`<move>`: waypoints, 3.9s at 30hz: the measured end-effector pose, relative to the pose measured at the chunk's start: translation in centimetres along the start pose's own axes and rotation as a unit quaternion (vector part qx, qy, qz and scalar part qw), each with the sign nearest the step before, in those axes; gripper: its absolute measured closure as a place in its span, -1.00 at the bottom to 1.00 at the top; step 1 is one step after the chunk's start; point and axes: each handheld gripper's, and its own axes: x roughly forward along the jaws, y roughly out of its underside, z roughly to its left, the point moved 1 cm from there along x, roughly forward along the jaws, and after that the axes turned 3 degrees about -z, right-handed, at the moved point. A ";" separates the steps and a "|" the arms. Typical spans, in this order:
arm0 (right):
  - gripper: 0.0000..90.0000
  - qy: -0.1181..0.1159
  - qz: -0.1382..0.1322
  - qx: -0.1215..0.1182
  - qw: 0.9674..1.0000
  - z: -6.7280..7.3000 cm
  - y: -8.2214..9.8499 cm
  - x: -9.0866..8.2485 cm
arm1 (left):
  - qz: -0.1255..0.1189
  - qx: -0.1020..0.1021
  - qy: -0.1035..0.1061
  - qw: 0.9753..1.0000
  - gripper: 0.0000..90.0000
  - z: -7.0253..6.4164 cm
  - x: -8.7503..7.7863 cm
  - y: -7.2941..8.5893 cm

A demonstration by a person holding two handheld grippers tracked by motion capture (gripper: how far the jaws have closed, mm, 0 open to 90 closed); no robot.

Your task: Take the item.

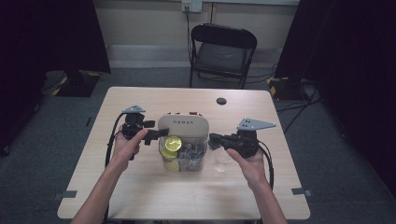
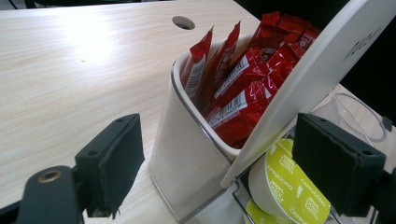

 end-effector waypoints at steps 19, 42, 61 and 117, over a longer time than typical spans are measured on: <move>1.00 0.025 -0.010 0.014 1.000 -1.5 0.3 -1.7 | 0.001 0.001 0.000 1.000 -0.64 0.0 0.0 0.0; 1.00 0.056 0.028 0.022 0.998 -3.2 2.6 -2.3 | 0.001 -0.003 -0.001 1.000 -0.63 0.0 -0.2 0.0; 1.00 0.053 0.064 0.026 0.996 -3.5 4.0 -1.3 | 0.002 -0.004 0.002 1.000 -0.63 0.1 -0.1 0.0; 0.53 0.117 0.046 0.040 0.991 -4.1 6.0 -6.0 | -0.004 0.008 -0.001 1.000 -0.63 0.0 -1.1 -0.2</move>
